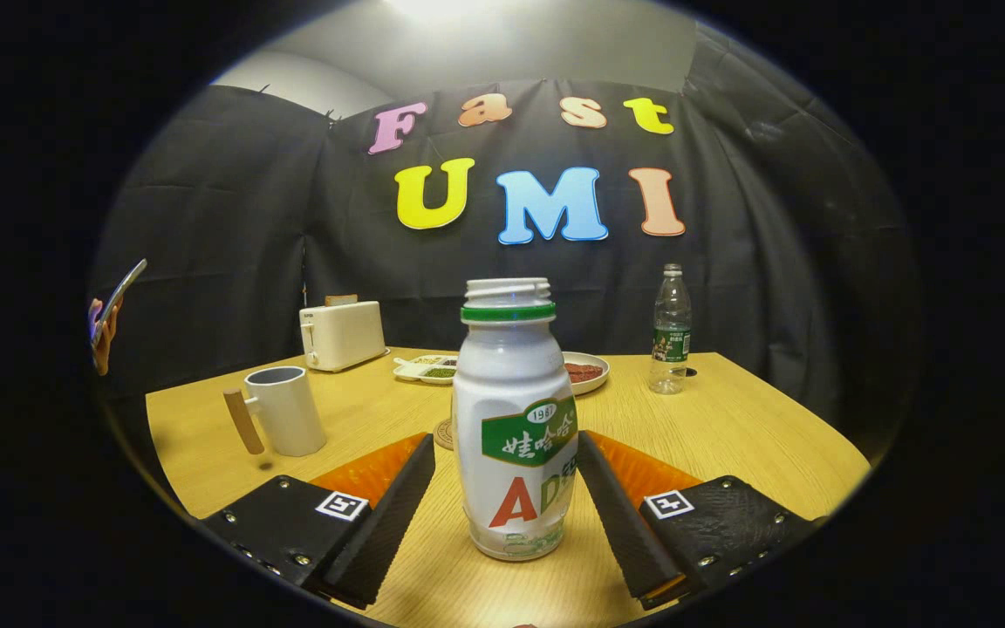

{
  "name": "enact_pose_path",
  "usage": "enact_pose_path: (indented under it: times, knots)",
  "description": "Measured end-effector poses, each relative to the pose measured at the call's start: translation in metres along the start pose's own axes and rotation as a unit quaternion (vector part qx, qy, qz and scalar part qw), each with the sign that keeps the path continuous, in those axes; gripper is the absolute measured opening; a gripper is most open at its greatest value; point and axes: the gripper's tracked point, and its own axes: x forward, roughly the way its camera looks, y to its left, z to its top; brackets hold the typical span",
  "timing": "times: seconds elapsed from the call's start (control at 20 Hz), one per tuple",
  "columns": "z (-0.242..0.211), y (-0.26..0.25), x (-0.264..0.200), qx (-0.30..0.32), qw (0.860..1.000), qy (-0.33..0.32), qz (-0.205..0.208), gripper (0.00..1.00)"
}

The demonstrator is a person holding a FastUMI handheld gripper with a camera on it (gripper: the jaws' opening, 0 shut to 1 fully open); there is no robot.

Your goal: Take the bottle from table, then pour the juice into the cup, finally place the bottle on the coaster

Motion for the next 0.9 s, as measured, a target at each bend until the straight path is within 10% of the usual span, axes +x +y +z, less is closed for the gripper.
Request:
enact_pose_path:
  times: [0.4, 0.9]
  knots:
    - [-0.004, -0.008, 0.017, 0.009, 1.0, 0.007, -0.012, 0.99]
    - [-0.005, -0.003, 0.02, 0.004, 1.0, 0.011, -0.005, 0.75]
